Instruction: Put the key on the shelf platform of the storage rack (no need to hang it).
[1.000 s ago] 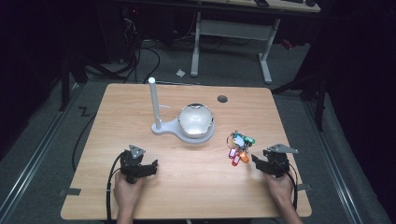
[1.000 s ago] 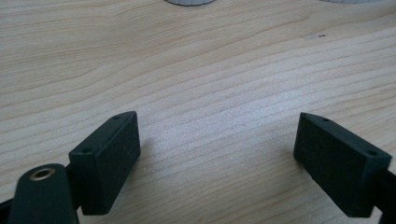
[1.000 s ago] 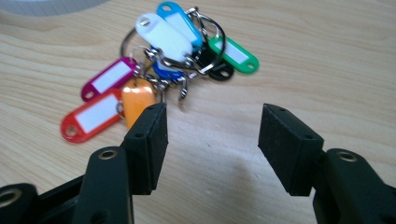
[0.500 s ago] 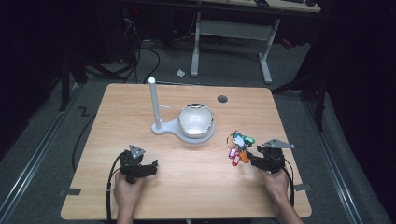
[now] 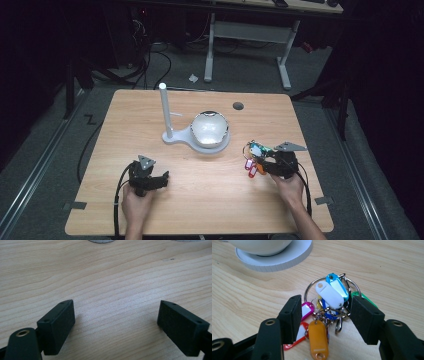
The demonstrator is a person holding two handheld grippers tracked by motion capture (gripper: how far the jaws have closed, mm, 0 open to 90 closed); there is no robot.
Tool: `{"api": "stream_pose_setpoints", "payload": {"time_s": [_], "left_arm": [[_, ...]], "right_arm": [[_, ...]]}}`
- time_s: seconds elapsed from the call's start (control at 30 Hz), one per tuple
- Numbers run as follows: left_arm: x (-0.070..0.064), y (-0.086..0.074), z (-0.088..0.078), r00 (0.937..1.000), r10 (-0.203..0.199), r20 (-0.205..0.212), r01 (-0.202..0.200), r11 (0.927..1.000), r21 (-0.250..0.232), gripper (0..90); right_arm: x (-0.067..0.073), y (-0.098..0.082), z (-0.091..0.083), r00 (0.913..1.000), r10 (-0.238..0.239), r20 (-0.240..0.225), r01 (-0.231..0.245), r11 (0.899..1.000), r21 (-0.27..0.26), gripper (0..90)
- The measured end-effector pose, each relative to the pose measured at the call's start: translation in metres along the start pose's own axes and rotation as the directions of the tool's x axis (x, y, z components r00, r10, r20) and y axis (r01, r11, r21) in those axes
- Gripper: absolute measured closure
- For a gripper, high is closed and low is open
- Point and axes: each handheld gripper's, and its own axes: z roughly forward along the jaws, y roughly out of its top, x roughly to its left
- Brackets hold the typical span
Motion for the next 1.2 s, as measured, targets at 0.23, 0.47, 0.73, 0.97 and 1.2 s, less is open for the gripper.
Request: {"api": "stream_pose_setpoints", "payload": {"time_s": [0.23, 0.47, 0.73, 0.97, 1.2], "left_arm": [[0.0, 0.0, 0.0, 1.0, 0.0, 0.0, 0.0, 1.0, 0.0, 15.0], [0.0, 0.0, 0.0, 1.0, -0.001, 0.0, 0.001, 1.0, 0.0, 15.0], [0.0, 0.0, 0.0, 1.0, -0.001, 0.0, 0.001, 1.0, 0.0, 15.0], [0.0, 0.0, 0.0, 1.0, -0.001, 0.0, 0.001, 1.0, 0.0, 15.0], [0.0, 0.0, 0.0, 1.0, 0.0, 0.0, 0.0, 1.0, 0.0, 15.0]], "right_arm": [[-0.003, 0.013, 0.014, 1.0, 0.004, -0.004, -0.004, 0.999, 0.038, 41.7], [-0.006, 0.019, 0.031, 0.9999, 0.013, -0.005, -0.012, 0.997, 0.079, 40.4], [-0.004, 0.023, 0.043, 1.0, 0.003, 0.009, -0.004, 0.994, 0.109, 40.0], [-0.007, 0.02, 0.053, 0.9998, 0.005, 0.018, -0.008, 0.988, 0.154, 40.4], [-0.006, 0.016, 0.061, 0.999, -0.015, 0.042, 0.008, 0.985, 0.175, 46.1]]}}
